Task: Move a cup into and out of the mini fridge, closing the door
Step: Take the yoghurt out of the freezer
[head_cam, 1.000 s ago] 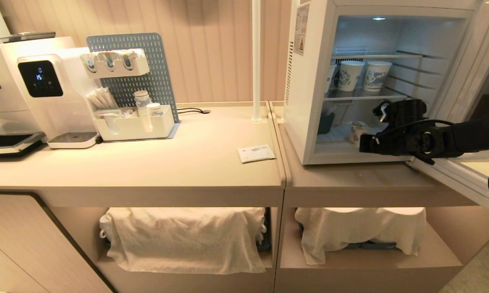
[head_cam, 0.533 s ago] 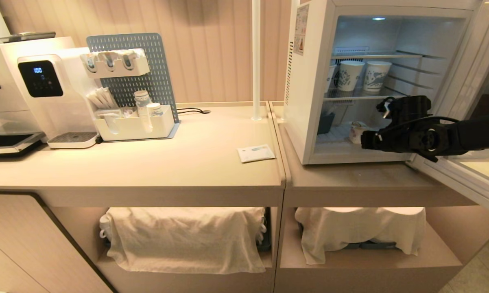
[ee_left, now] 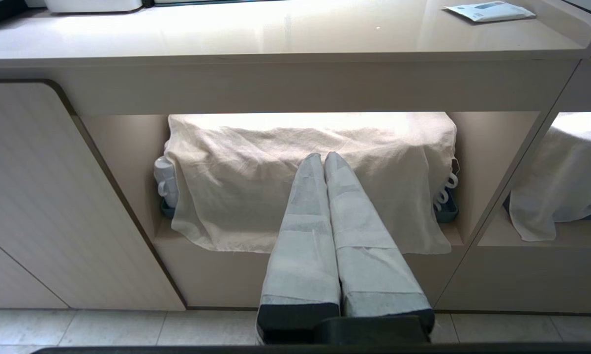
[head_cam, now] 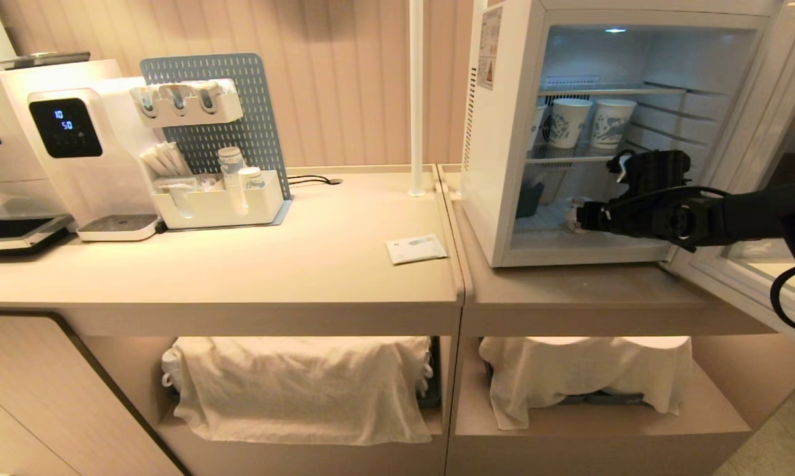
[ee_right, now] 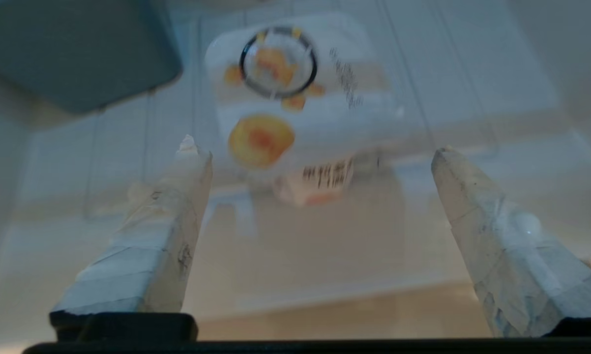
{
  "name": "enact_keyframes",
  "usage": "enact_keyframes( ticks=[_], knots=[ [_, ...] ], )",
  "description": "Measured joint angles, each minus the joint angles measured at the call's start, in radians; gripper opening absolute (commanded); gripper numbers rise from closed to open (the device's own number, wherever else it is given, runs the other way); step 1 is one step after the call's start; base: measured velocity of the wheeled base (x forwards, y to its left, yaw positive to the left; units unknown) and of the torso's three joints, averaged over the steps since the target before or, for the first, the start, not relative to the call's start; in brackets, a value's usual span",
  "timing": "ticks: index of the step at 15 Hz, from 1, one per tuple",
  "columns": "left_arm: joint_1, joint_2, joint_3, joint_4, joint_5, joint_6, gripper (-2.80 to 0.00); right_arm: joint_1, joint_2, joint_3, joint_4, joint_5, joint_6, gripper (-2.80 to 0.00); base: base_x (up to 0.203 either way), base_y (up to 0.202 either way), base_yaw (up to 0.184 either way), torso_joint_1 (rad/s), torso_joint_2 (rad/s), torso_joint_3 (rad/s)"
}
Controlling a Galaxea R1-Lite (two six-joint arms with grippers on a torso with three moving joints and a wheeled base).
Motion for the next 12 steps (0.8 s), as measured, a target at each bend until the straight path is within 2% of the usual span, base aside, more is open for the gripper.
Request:
enact_keyframes(
  ticks=[12],
  knots=[
    [0.000, 0.000, 0.000, 0.000, 0.000, -0.001, -2.80, 0.013, 0.140, -0.129, -0.019, -0.003, -0.001, 0.00, 0.000, 0.000, 0.000, 0.000, 0.00, 0.000]
  ],
)
